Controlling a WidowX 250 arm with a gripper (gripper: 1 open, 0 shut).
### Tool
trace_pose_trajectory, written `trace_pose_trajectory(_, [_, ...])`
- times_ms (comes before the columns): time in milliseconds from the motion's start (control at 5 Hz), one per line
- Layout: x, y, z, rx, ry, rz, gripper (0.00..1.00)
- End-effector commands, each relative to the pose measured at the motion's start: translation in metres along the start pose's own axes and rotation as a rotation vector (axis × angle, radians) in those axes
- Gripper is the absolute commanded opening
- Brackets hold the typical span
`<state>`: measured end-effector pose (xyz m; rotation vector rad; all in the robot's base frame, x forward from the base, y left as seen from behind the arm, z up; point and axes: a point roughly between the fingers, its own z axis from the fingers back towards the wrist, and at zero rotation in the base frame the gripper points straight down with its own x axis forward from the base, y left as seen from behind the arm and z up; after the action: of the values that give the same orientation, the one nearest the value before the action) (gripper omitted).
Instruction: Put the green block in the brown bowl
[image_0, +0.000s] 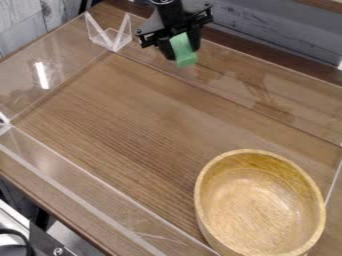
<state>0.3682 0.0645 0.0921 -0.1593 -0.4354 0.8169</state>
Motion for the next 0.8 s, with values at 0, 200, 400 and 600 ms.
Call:
trace_pose_trajectory(0, [0.0115,-0.0116,0.0275,-0.058,-0.087,0.011,0.0])
trace_pose_trajectory(200, [0.0122,-0.012,0.028,-0.061,-0.097,0.031,0.0])
trace_pose_trajectory(400, [0.0132,-0.0121,0.0288,-0.066,-0.109,0.048,0.0])
trace_pose_trajectory(600, [0.0129,-0.0123,0.0302,-0.073,-0.12,0.062,0.0])
